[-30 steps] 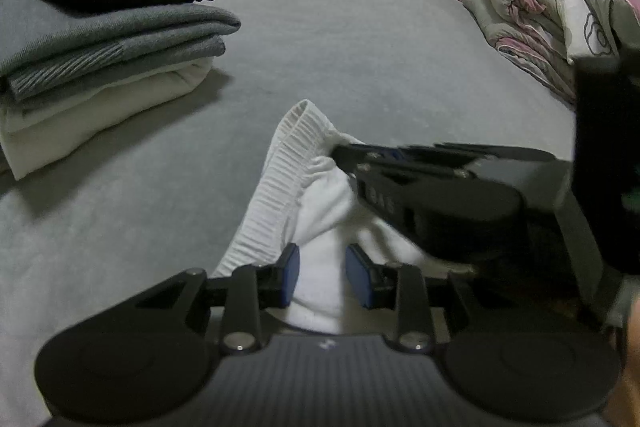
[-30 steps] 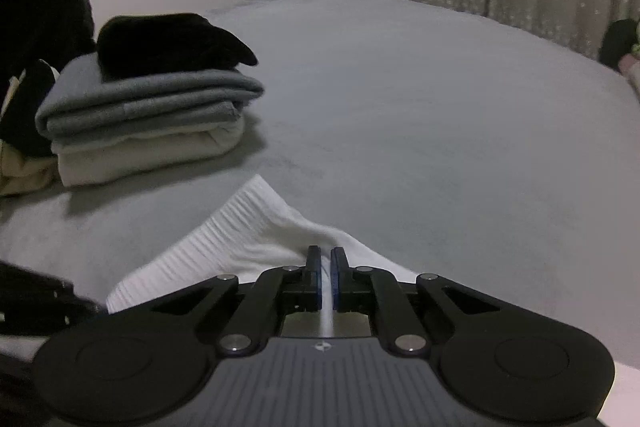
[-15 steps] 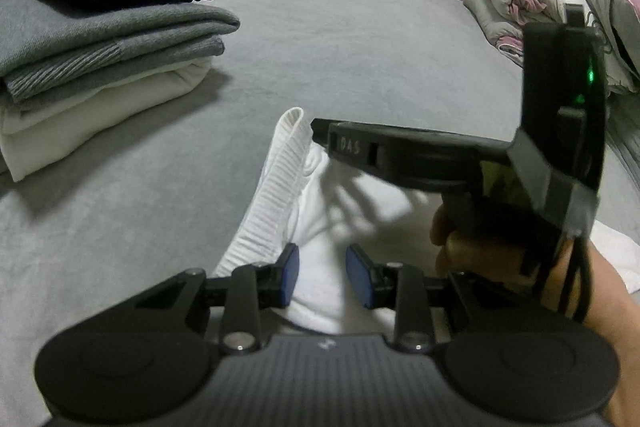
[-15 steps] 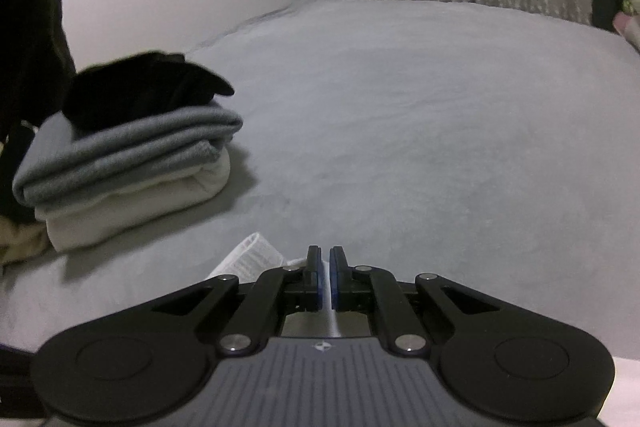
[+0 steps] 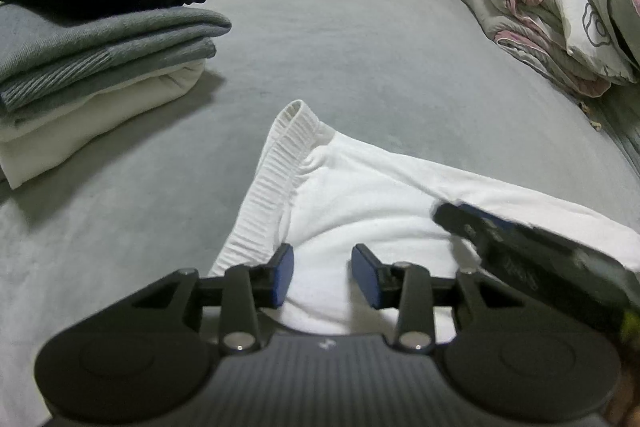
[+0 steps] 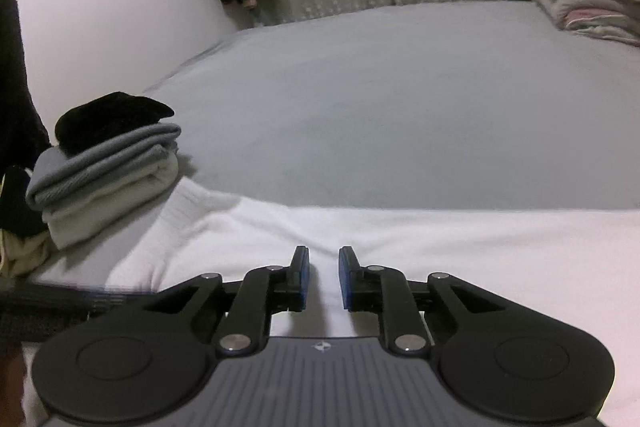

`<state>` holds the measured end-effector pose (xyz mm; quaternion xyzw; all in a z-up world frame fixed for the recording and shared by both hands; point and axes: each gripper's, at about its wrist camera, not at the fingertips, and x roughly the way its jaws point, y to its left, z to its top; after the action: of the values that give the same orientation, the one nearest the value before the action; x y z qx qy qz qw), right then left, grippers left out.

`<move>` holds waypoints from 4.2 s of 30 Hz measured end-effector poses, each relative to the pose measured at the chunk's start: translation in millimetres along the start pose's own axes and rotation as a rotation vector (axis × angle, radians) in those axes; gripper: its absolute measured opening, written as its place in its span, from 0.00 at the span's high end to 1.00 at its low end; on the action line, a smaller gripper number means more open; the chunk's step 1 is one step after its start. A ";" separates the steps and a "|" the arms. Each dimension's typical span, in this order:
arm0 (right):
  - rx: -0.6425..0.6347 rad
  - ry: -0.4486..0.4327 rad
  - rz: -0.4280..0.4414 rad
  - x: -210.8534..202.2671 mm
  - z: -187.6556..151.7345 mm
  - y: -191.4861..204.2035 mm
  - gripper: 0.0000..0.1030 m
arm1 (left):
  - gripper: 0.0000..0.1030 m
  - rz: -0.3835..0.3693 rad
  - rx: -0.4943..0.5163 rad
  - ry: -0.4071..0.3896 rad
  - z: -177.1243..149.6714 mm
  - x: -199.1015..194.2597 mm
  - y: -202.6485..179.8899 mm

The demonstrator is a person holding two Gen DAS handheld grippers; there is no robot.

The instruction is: Fold clothes

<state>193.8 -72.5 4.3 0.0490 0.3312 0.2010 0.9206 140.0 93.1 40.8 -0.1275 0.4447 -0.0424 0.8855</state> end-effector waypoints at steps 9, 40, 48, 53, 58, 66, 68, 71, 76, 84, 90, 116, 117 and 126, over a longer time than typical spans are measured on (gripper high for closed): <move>-0.070 0.006 -0.024 -41.7 -35.0 10.5 0.81 | 0.65 0.005 0.015 -0.001 -0.6 0.1 -1.9; -0.110 -0.033 -0.043 -124.8 -84.8 -13.0 0.75 | 0.60 -0.073 -0.255 0.038 -16.4 -25.1 34.3; -0.192 -0.042 -0.113 -113.3 -85.0 -1.2 0.94 | 0.70 -0.017 -0.299 -0.021 -14.8 -17.3 36.9; -0.173 -0.062 -0.114 -129.9 -82.7 1.0 0.95 | 0.91 -0.047 -0.380 -0.027 -15.9 -14.9 46.3; -0.084 -0.030 -0.110 -132.4 -78.4 3.0 0.95 | 0.95 -0.041 -0.407 -0.053 -15.7 -19.3 50.7; 0.014 0.005 -0.044 -132.6 -89.0 -3.0 0.95 | 0.94 -0.037 -0.411 -0.029 -15.7 -13.9 54.5; 0.032 -0.005 -0.063 -137.5 -88.5 -12.2 0.95 | 0.94 -0.037 -0.411 -0.026 -16.6 -14.2 54.6; 0.092 -0.019 -0.125 -142.6 -87.5 -33.0 0.95 | 0.93 -0.037 -0.412 -0.021 -16.9 -13.3 54.7; 0.173 -0.006 -0.183 -139.7 -81.4 -65.1 0.93 | 0.91 -0.017 -0.385 -0.021 -16.3 -12.1 50.4; 0.135 -0.026 -0.195 -128.9 -65.1 -66.6 0.79 | 0.90 -0.007 -0.368 -0.020 -16.1 -12.2 48.5; 0.132 -0.048 -0.188 -119.9 -61.0 -71.2 0.76 | 0.90 -0.003 -0.360 -0.019 -15.8 -11.9 47.8; 0.209 -0.033 0.140 -100.1 -59.9 -67.3 0.63 | 0.90 0.007 -0.343 -0.016 -15.7 -11.6 45.9; 0.214 -0.035 0.155 -99.2 -59.3 -70.5 0.63 | 0.90 0.008 -0.342 -0.016 -15.7 -11.5 45.9; 0.290 -0.085 0.211 -97.1 -55.8 -91.6 0.44 | 0.90 0.008 -0.335 -0.013 -15.3 -10.5 44.9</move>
<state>121.7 -197.7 -2.1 0.2241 0.3106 0.2443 0.8909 119.8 135.5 28.3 -0.2717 0.4404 0.0368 0.8549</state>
